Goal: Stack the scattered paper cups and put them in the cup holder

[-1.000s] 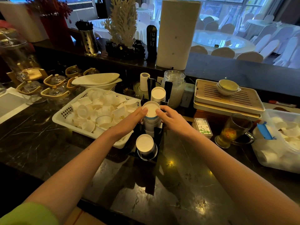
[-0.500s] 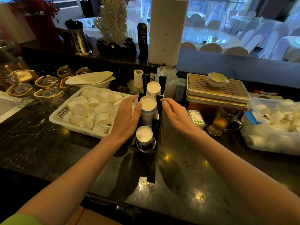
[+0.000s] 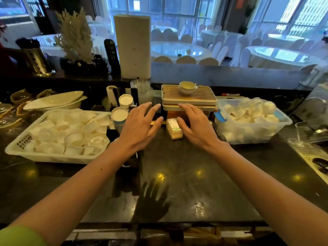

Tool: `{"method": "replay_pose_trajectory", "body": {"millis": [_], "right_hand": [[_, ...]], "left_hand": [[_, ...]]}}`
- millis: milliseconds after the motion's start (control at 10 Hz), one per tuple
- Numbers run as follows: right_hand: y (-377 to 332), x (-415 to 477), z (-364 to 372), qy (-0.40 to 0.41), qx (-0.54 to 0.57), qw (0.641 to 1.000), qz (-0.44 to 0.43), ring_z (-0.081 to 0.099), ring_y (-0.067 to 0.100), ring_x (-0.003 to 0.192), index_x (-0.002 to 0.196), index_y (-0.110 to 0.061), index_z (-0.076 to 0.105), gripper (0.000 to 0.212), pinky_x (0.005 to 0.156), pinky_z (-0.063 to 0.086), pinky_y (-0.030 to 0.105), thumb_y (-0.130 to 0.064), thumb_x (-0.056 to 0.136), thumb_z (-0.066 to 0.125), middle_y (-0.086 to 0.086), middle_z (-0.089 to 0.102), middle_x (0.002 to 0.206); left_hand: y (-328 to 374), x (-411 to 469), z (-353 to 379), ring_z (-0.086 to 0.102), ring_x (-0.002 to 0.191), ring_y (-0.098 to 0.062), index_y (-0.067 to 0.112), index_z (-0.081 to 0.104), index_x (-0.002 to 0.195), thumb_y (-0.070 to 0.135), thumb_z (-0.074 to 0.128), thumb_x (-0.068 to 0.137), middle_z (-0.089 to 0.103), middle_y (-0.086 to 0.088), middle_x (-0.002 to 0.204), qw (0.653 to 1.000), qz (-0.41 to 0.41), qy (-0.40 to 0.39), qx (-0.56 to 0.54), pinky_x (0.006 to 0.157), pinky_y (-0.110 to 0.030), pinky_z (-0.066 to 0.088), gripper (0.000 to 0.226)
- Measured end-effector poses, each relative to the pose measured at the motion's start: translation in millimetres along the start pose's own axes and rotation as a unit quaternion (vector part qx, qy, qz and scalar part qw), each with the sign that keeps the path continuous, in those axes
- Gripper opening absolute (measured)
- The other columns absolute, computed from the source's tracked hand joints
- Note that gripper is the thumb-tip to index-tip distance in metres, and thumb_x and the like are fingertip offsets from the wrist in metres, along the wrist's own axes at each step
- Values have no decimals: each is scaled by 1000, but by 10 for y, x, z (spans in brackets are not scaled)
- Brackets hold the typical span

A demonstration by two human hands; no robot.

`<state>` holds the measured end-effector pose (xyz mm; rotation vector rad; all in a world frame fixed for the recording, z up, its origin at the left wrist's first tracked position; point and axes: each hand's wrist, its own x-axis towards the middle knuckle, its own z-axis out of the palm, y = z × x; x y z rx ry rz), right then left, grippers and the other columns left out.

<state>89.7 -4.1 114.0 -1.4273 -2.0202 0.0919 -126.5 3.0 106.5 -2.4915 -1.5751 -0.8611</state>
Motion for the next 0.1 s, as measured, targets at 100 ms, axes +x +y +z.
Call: {"method": "replay_pose_trajectory", "body": {"millis": [100], "right_hand": [[50, -50, -247, 35, -51, 998, 1, 38, 23, 139, 147, -20, 39, 53, 114, 31, 39, -38, 98, 51, 7, 43, 150]], "left_hand": [[249, 110, -35, 33, 141, -30, 25, 30, 150, 52, 28, 100, 36, -14, 152, 999, 4, -1, 34, 115, -46, 27, 57]]}}
